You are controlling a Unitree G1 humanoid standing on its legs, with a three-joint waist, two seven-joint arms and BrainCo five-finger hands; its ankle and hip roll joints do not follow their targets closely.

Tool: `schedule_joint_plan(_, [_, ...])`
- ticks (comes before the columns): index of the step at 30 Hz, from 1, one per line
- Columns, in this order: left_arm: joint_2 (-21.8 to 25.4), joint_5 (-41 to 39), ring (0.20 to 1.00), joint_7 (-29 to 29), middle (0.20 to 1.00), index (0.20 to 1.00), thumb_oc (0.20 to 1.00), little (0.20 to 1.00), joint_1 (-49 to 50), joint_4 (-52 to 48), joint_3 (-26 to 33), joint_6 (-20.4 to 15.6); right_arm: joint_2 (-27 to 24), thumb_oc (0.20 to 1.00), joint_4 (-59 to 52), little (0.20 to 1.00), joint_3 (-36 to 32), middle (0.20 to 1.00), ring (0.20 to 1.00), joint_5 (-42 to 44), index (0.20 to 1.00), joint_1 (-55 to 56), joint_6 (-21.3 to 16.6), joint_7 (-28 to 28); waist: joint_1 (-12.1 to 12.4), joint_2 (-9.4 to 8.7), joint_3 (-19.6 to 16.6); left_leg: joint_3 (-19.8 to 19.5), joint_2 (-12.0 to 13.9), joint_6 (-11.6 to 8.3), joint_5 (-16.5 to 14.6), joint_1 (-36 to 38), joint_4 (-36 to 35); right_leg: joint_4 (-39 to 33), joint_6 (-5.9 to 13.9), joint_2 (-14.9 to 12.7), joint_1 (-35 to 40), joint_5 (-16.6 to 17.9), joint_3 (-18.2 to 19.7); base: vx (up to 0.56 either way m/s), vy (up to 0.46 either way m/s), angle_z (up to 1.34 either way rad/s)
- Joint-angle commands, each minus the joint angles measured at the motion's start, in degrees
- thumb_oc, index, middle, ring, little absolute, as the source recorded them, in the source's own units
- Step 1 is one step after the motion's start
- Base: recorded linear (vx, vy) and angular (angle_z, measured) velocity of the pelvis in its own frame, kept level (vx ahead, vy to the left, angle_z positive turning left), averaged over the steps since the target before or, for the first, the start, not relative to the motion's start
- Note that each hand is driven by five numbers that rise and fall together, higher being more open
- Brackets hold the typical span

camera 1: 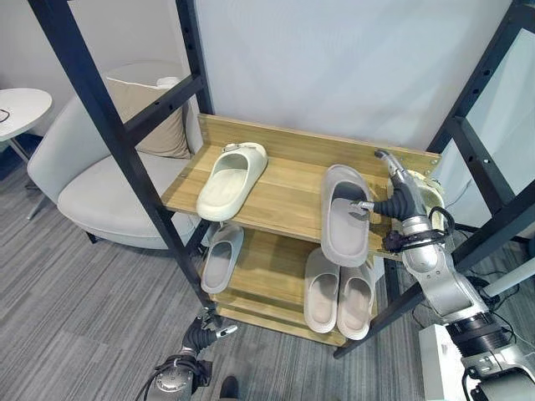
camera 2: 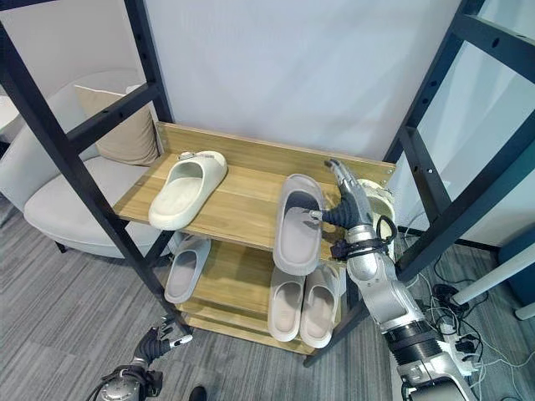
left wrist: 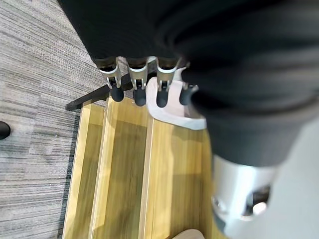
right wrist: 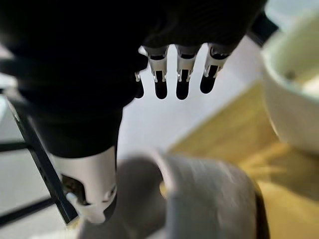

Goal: Arrange the slippers neatly on the shoe rack.

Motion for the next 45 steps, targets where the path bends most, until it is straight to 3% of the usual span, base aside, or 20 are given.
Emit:
schedule_joint_plan(1, [1.1,-0.3,1.000,0.3,1.000,1.000,1.000,1.000,-4.0,1.9,-1.2,-2.6,-3.3,1.000,4.2,1.000,2.3,1.000,1.000,0.1,1.000,-10.7,0.6,-1.4,2.4,0.49,1.7,2.0,0.4,1.30,-6.8,3.1,0.1,-0.1,1.87,-1.6,1.5,-1.4,-0.7,0.00,0.000,0.00])
schedule_joint_plan(2, [1.5,-0.7,1.000,0.3,1.000,1.000,1.000,1.000,-3.8,1.9,-1.3,-2.7,-3.4,1.000,6.5,1.000,3.4,1.000,1.000,-0.5,1.000,-12.5,1.2,-1.4,3.0,0.41,1.9,1.8,0.4,1.29,-6.7,2.9,0.1,-0.2,1.88,-1.6,1.5,-1.3,-0.7,0.00,0.000,0.00])
schedule_joint_plan(3, [1.6,-0.9,1.000,0.3,1.000,1.000,1.000,1.000,-3.8,1.8,-1.4,-2.8,-3.4,0.909,7.7,0.909,4.0,0.909,0.909,-0.7,0.909,-13.7,1.4,-1.7,3.2,0.37,2.0,1.7,0.3,1.30,-6.7,2.8,0.1,-0.2,1.88,-1.6,1.3,-1.3,-0.8,0.00,0.001,0.04])
schedule_joint_plan(4, [1.7,-0.9,1.000,0.4,1.000,1.000,1.000,1.000,-3.7,1.9,-1.4,-2.9,-3.4,0.382,9.1,0.382,4.4,0.382,0.382,-1.0,0.382,-14.6,1.6,-1.9,3.4,0.33,2.1,1.7,0.3,1.29,-6.6,2.6,0.1,-0.2,1.89,-1.6,1.3,-1.2,-0.9,0.00,-0.005,0.06])
schedule_joint_plan(5, [2.0,-1.1,1.000,0.3,1.000,1.000,1.000,1.000,-3.7,1.8,-1.9,-3.0,-3.5,0.200,12.3,0.200,5.6,0.200,0.200,-1.1,0.200,-16.8,2.1,-2.3,4.0,0.20,2.2,1.5,0.3,1.28,-6.5,2.5,0.1,-0.2,1.89,-1.6,1.2,-1.2,-1.0,0.00,-0.007,0.07])
schedule_joint_plan(11, [2.3,-2.3,1.000,0.4,1.000,1.000,1.000,1.000,-4.4,2.1,-2.4,-3.2,-4.0,0.200,17.6,0.200,7.0,0.200,0.200,-0.9,0.200,-22.6,3.1,-3.4,4.2,0.18,2.4,1.3,0.2,1.27,-6.5,2.4,0.1,-0.2,1.82,-1.6,1.1,-1.2,-0.9,0.00,-0.001,0.01])
schedule_joint_plan(16, [1.7,-2.0,1.000,0.6,1.000,1.000,1.000,1.000,-4.4,2.1,-1.6,-2.7,-3.2,0.200,10.4,0.200,3.5,0.200,0.200,0.1,0.200,-18.6,2.4,-4.1,3.6,0.63,2.1,1.4,0.3,1.31,-6.6,2.9,0.1,-0.2,1.69,-1.5,1.5,-1.4,-0.7,0.00,0.000,0.00])
schedule_joint_plan(19, [1.4,-1.4,1.000,0.9,1.000,1.000,1.000,1.000,-4.7,2.1,-0.3,-2.3,-1.8,0.200,-0.9,0.200,-1.1,0.200,0.200,3.1,0.200,-12.0,-0.3,-4.6,2.9,1.05,2.0,1.4,0.4,1.28,-6.6,3.1,0.1,-0.2,1.56,-1.4,1.5,-1.6,-0.6,0.00,0.000,0.00])
schedule_joint_plan(20, [1.1,-1.1,1.000,1.3,1.000,1.000,1.000,1.000,-4.6,2.0,1.0,-2.1,0.5,0.200,-10.3,0.200,-4.5,0.200,0.200,7.7,0.200,-6.7,-3.8,-4.6,2.3,1.40,1.9,1.6,0.6,1.17,-6.6,3.2,0.1,-0.1,1.50,-1.4,1.5,-1.8,-0.6,0.00,0.000,0.00])
schedule_joint_plan(22, [1.2,-0.7,1.000,1.4,1.000,1.000,1.000,1.000,-4.6,1.9,1.4,-2.0,1.5,0.200,-14.3,0.200,-5.6,0.200,0.200,9.8,0.200,-4.0,-5.4,-3.9,2.0,1.49,1.9,1.7,0.7,1.12,-6.5,3.3,0.1,-0.1,1.49,-1.4,1.6,-1.9,-0.5,-0.01,-0.025,-0.03])
schedule_joint_plan(23, [1.0,-0.4,1.000,1.9,1.000,1.000,1.000,1.000,-4.3,1.3,2.2,-1.7,3.9,0.200,-21.6,0.200,-6.5,0.200,0.200,15.9,0.200,-0.1,-9.4,-2.5,1.4,1.65,1.9,1.9,0.9,0.96,-6.4,3.2,0.1,-0.1,1.47,-1.4,1.5,-2.1,-0.5,-0.01,-0.033,-0.05])
schedule_joint_plan(24, [0.8,-0.5,1.000,2.0,1.000,1.000,1.000,1.000,-4.1,1.0,2.4,-1.8,5.2,0.200,-24.6,0.200,-6.2,0.200,0.200,19.2,0.200,1.6,-10.7,-1.1,1.0,1.78,1.9,2.0,1.0,0.86,-6.4,3.3,0.1,-0.1,1.47,-1.4,1.6,-2.2,-0.5,-0.02,-0.052,0.00])
schedule_joint_plan(26, [0.3,-0.8,1.000,2.5,1.000,1.000,1.000,1.000,-4.0,1.0,2.7,-2.0,7.7,0.200,-30.9,0.200,-1.9,0.200,0.200,24.5,0.200,3.9,-13.2,2.8,0.3,2.06,2.0,2.3,1.2,0.70,-6.2,3.5,0.1,0.1,1.45,-1.4,1.4,-2.2,-0.2,-0.02,-0.030,-0.06])
schedule_joint_plan(33, [-1.0,-5.7,1.000,4.4,1.000,1.000,1.000,1.000,-5.2,-1.2,3.1,-4.1,11.0,0.200,-34.2,0.200,11.9,0.200,0.200,29.1,0.200,2.4,-13.3,9.5,0.2,2.73,2.6,2.6,1.5,0.27,-5.8,3.6,0.1,0.2,1.11,-1.4,1.3,-2.2,-0.1,-0.01,-0.007,-0.04])
schedule_joint_plan(37, [-0.8,-7.0,1.000,4.9,1.000,1.000,1.000,1.000,-5.2,-3.7,2.6,-5.0,13.7,0.200,-29.9,0.200,19.8,0.200,0.200,28.4,0.200,-0.4,-12.0,12.2,1.0,2.76,3.5,2.4,1.6,0.23,-5.6,3.7,0.1,0.4,1.02,-1.5,1.7,-2.2,-0.5,-0.03,0.007,0.06])
schedule_joint_plan(41, [-1.1,-7.0,1.000,5.2,1.000,1.000,1.000,1.000,-5.7,-2.6,2.6,-5.6,14.7,0.200,-20.8,0.200,25.4,0.200,0.200,20.7,0.200,-0.6,-10.4,13.8,2.0,2.57,4.2,2.0,1.7,0.21,-5.7,3.9,0.1,1.0,0.97,-1.5,2.1,-2.6,-0.9,-0.02,0.015,0.05])
schedule_joint_plan(45, [-0.2,-5.6,1.000,7.2,1.000,1.000,1.000,1.000,-6.3,-1.4,2.5,-6.7,14.7,0.200,-6.4,0.200,27.5,0.200,0.200,2.5,0.200,-0.6,-8.8,7.9,3.6,2.36,5.8,0.9,1.9,0.23,-5.6,3.7,0.1,2.1,1.13,-1.4,2.2,-3.1,-1.9,-0.04,0.008,0.10])
